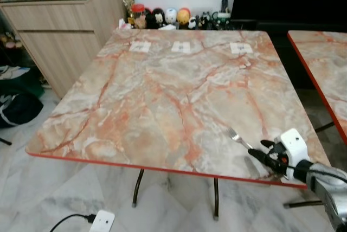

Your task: Setting the table

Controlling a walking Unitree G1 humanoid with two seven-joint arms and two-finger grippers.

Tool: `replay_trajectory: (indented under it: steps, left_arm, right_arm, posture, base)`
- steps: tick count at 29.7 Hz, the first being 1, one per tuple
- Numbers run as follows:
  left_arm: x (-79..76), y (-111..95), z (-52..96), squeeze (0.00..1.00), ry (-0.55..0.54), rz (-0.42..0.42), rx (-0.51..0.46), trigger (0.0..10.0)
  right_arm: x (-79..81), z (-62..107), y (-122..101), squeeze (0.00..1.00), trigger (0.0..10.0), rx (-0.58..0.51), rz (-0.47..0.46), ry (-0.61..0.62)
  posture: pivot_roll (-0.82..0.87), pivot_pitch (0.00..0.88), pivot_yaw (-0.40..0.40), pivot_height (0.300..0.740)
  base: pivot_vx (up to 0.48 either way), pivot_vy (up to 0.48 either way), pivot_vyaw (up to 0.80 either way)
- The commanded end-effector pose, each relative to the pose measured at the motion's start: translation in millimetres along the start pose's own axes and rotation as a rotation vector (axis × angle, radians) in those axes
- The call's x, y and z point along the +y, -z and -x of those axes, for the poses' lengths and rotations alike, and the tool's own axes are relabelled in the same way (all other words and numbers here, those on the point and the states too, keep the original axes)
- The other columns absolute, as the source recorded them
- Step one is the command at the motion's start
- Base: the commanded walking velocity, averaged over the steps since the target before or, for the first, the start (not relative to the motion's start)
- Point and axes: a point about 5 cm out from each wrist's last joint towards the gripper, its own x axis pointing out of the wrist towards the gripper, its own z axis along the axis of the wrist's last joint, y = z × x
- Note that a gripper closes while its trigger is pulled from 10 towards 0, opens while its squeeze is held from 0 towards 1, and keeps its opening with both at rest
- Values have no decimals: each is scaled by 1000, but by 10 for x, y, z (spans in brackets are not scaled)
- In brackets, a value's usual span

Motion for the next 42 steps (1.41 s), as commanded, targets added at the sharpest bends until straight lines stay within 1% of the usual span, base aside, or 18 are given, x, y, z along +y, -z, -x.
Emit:
replay_trajectory:
  steps: [1,8,11,13,19,21,26,27,28,29,36,42]
  left_arm:
    - [20,31,7,0,-1,-11,18,10000]
    - [25,23,6,0,-2,-11,15,10000]
    - [25,22,6,0,-3,-11,15,10000]
    - [26,23,6,0,-3,-12,16,10000]
    - [25,24,6,0,-4,-9,17,10000]
    - [21,29,7,0,-2,-9,19,10000]
    - [21,32,7,0,-1,-8,18,10000]
    - [21,33,8,0,-2,-8,18,10000]
    - [22,37,9,0,-3,-7,18,10000]
    - [22,38,10,0,-3,-7,18,10000]
    - [25,43,11,0,0,-13,20,10000]
    - [25,43,12,0,1,-12,19,10000]
  right_arm:
    - [30,-68,-22,0,10000,6,7,-36]
    - [12,-148,-72,0,10000,-4,-2,-39]
    - [17,-179,-93,0,10000,-9,10,-38]
    - [8,-196,-86,0,10000,-3,-5,-25]
    - [44,-219,28,0,10000,49,-15,-48]
    - [62,-220,105,0,10000,74,-26,-51]
    - [79,-230,168,0,10000,95,-36,-55]
    - [78,-235,182,0,4784,98,-43,-51]
    - [77,-241,199,0,4784,102,-50,-47]
    - [71,-244,203,0,0,105,-51,-41]
    - [74,-260,213,0,0,108,-48,-37]
    - [117,-285,244,0,0,109,-51,-40]
  posture:
    - [6,14,51,740]
    - [10,19,52,740]
    - [10,19,52,740]
    - [10,19,52,740]
    - [16,25,49,740]
    - [17,20,48,740]
    - [19,19,47,740]
    - [22,17,46,740]
    - [22,14,47,740]
    - [22,14,47,740]
    - [20,6,48,740]
    - [21,5,47,740]
  base:
    - [0,0,0]
    - [0,0,0]
    - [0,0,0]
    - [0,0,0]
    - [0,0,0]
    - [0,0,0]
    - [0,0,0]
    - [0,0,0]
    - [0,0,0]
    - [0,0,0]
    - [0,0,0]
    - [0,0,0]
